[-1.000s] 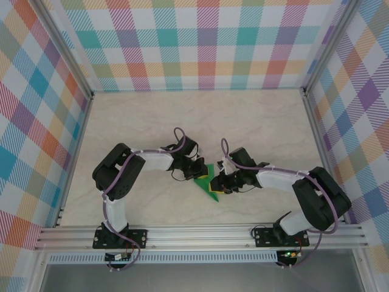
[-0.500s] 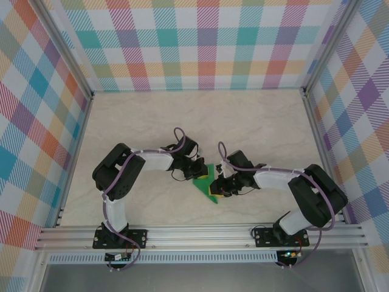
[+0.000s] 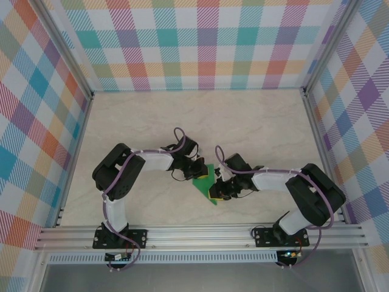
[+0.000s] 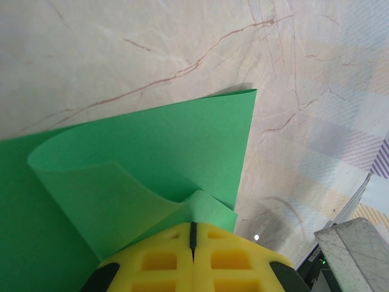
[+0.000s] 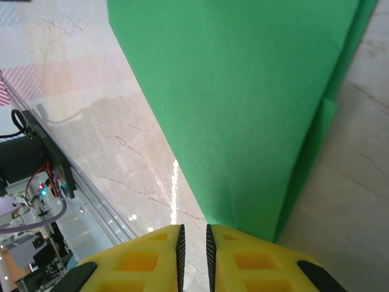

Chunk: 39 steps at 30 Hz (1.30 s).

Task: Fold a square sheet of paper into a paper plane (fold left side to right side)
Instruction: Fourth fold the wing at the center of the table.

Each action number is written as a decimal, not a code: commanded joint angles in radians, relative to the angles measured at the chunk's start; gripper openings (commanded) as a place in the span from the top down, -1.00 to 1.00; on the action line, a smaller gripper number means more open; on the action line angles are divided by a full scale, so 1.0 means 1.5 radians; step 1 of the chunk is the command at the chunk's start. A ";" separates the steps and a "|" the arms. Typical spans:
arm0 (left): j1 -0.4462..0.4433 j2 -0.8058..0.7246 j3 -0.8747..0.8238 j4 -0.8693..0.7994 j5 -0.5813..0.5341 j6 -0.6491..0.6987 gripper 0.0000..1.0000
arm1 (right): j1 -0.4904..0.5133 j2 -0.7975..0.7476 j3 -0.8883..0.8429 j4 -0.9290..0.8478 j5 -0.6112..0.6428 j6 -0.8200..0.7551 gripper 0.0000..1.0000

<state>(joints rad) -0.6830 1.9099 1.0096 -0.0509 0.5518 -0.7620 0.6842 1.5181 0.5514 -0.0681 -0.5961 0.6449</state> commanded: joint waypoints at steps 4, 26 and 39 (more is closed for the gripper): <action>0.004 0.019 -0.026 -0.100 -0.054 0.010 1.00 | 0.009 0.010 -0.018 -0.009 0.016 0.009 0.62; 0.007 0.003 -0.027 -0.097 -0.046 0.013 1.00 | 0.006 -0.128 0.029 -0.145 0.126 -0.031 0.18; 0.006 0.007 -0.027 -0.091 -0.044 0.011 1.00 | 0.023 -0.093 0.041 -0.155 0.140 -0.037 0.46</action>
<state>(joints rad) -0.6792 1.9076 1.0096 -0.0517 0.5495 -0.7616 0.7074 1.3502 0.5850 -0.2932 -0.3851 0.6048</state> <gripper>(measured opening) 0.042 0.274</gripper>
